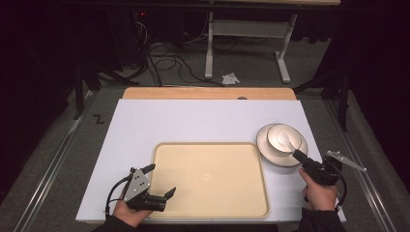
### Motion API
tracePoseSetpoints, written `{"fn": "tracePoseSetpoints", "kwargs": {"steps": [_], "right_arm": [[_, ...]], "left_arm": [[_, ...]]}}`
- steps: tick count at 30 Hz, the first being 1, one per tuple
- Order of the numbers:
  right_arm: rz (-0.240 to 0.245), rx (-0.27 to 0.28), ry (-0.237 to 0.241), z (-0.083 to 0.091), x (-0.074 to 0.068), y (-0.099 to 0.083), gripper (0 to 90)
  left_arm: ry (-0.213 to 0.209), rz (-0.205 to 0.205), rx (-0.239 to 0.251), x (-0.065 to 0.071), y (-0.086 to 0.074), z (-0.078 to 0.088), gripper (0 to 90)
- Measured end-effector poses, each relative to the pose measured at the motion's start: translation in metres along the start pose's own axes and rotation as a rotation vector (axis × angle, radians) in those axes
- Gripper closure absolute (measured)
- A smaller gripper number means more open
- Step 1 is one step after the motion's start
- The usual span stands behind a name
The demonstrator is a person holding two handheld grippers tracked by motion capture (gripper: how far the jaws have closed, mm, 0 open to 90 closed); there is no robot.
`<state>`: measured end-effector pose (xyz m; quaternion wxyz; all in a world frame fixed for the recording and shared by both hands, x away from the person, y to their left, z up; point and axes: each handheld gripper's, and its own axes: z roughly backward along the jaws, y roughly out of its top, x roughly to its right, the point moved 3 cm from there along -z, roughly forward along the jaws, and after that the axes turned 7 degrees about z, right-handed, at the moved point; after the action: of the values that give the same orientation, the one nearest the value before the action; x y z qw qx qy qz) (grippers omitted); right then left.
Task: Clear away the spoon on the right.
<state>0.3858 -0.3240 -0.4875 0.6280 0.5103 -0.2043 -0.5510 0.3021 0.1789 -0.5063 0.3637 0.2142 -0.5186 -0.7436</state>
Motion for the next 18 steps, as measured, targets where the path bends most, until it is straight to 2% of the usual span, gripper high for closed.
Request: {"fn": "tracePoseSetpoints", "kwargs": {"steps": [2,18], "right_arm": [[0.010,-0.001,0.014,0.0003,-0.0008,0.0004,87.1],[0.099,0.040,-0.004,0.0068,-0.0075,0.0043,87.3]], "left_arm": [[0.000,-0.001,0.001,0.0000,0.0001,0.0002,0.7],[0.000,-0.001,0.007,-0.0001,0.0007,0.0009,0.7]]}}
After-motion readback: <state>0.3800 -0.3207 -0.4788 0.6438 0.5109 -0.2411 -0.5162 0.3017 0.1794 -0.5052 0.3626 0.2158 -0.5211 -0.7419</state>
